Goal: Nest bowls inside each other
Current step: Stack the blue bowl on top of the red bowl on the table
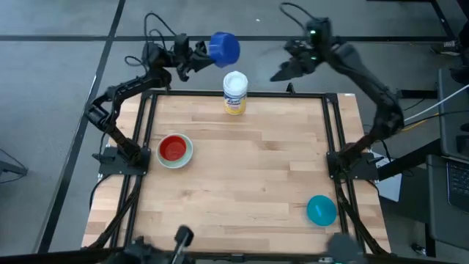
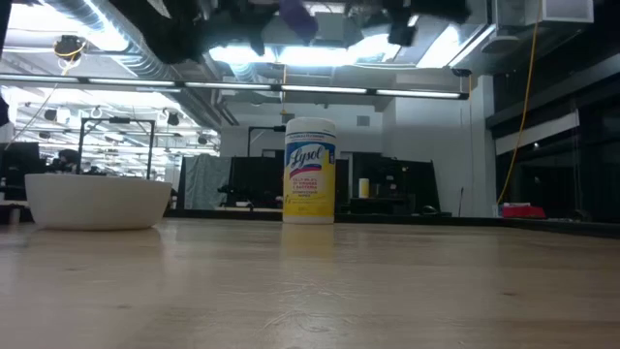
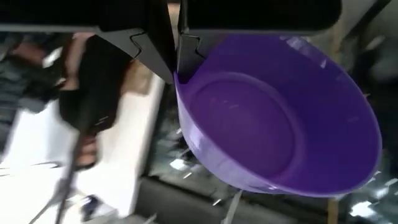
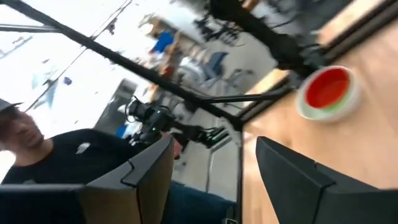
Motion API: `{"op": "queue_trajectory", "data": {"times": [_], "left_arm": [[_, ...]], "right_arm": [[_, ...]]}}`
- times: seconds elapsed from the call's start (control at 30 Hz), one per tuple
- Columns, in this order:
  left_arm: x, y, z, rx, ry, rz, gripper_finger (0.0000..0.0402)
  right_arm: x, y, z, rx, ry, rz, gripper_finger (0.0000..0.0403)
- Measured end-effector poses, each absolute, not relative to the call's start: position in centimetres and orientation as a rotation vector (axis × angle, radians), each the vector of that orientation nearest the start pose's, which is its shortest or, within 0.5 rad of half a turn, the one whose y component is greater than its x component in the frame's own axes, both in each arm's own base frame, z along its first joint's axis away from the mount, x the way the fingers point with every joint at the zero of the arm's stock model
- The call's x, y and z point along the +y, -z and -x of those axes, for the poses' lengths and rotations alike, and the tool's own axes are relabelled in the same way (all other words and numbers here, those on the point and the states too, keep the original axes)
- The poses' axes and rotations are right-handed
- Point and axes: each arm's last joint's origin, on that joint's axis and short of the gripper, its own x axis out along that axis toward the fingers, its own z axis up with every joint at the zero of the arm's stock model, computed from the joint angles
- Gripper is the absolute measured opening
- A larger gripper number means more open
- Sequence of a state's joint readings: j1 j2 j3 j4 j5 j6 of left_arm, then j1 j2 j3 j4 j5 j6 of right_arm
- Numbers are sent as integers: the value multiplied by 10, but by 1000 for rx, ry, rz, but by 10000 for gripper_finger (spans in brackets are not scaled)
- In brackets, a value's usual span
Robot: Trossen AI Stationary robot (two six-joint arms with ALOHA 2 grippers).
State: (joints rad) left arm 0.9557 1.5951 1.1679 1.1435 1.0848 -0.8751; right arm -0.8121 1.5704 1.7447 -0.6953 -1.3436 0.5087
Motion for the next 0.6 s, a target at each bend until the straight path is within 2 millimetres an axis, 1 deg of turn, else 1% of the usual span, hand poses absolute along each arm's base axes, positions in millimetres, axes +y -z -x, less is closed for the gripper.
{"op": "queue_trajectory", "data": {"times": [0.07, 0.1, 0.2, 0.27, 0.3, 0.37, 0.43, 0.47, 0.53, 0.6], "left_arm": [[272, -362, -212, -214, 200, 278, 2], [277, -353, -212, -165, 164, 299, 2], [285, -318, -216, 24, 40, 362, 2], [281, -293, -218, 187, -66, 368, 2], [277, -285, -219, 267, -120, 343, 2], [267, -277, -217, 428, -234, 308, 2], [254, -266, -218, 583, -286, 311, 2], [250, -265, -218, 614, -289, 289, 2], [240, -283, -216, 587, -304, 234, 2], [236, -301, -209, 553, -377, 179, 2]], "right_arm": [[-203, -438, -214, 383, -379, -956, 231], [-200, -441, -205, 382, -343, -954, 231], [-189, -452, -182, 365, -250, -937, 231], [-180, -461, -171, 346, -226, -921, 231], [-176, -465, -167, 337, -224, -916, 231], [-168, -471, -160, 324, -223, -906, 231], [-164, -473, -156, 319, -204, -896, 231], [-163, -474, -155, 316, -193, -892, 231], [-161, -475, -154, 313, -191, -883, 231], [-161, -475, -154, 312, -194, -867, 231]]}}
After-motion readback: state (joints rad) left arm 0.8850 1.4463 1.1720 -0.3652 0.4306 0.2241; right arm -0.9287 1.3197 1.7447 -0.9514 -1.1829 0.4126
